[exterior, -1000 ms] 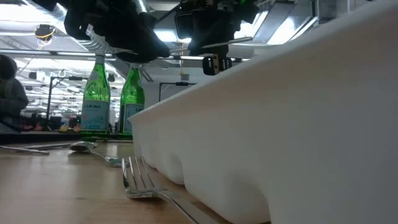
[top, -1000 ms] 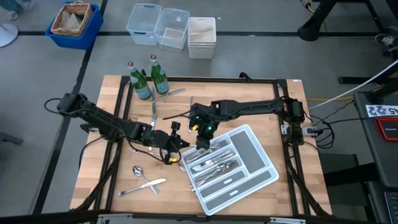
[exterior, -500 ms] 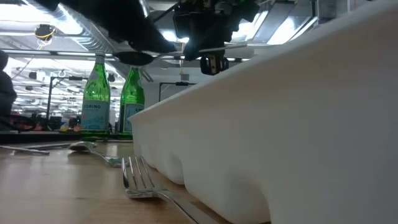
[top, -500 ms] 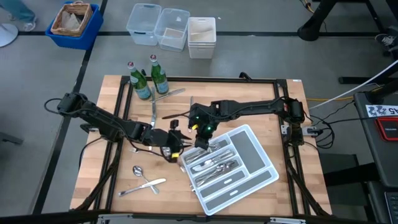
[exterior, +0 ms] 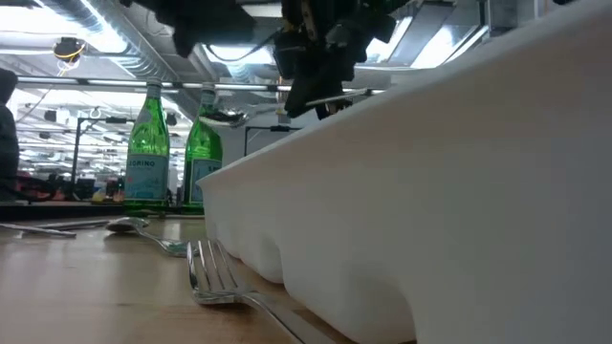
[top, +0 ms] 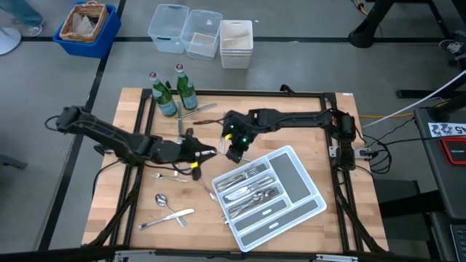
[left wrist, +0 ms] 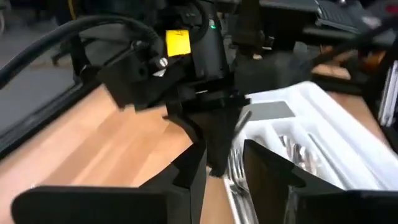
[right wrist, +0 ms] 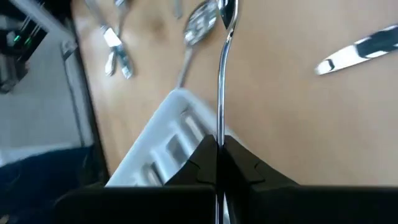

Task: Sort silverware
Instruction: Put the silver spoon into the white silverware tray

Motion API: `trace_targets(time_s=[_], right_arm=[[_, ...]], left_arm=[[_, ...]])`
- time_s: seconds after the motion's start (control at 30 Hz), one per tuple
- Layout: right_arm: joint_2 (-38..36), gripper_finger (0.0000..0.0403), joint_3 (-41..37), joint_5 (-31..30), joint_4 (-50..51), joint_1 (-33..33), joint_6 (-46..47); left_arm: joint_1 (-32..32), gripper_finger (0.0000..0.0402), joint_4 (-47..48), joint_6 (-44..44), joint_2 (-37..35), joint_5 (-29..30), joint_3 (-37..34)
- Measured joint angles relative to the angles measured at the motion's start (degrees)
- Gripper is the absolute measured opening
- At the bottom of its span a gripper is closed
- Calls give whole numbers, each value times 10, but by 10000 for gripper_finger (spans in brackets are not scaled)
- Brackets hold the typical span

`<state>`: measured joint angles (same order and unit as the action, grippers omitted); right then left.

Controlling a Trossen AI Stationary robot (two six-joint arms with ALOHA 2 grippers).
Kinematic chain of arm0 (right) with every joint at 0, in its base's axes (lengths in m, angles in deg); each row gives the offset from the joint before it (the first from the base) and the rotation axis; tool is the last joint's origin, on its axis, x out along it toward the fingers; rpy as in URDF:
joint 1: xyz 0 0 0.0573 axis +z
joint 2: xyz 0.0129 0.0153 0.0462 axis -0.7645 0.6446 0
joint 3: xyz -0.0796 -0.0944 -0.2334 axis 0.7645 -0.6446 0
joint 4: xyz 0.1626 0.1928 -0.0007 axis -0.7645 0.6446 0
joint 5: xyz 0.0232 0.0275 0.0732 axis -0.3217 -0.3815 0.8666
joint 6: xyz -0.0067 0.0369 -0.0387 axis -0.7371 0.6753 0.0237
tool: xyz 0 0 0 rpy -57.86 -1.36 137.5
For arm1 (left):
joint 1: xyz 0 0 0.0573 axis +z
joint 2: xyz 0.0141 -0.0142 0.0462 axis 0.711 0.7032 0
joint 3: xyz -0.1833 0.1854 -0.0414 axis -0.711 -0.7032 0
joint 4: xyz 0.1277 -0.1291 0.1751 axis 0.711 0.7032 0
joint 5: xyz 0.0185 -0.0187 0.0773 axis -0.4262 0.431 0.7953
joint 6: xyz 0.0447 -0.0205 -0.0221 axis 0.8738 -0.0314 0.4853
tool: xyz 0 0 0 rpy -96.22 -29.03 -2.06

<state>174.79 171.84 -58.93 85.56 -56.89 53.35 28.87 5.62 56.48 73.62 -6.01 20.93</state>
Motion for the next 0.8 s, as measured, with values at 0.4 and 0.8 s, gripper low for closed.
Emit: trace_targets(time_s=[0.4, 0.8], right_arm=[[0, 8, 0, -51, -80, -16, -1], [-1, 9, 1, -54, -137, -16, 13]], left_arm=[[-6, 71, 301, -454, -64, 10, -23], [-11, 46, 210, -478, -78, 125, -74]])
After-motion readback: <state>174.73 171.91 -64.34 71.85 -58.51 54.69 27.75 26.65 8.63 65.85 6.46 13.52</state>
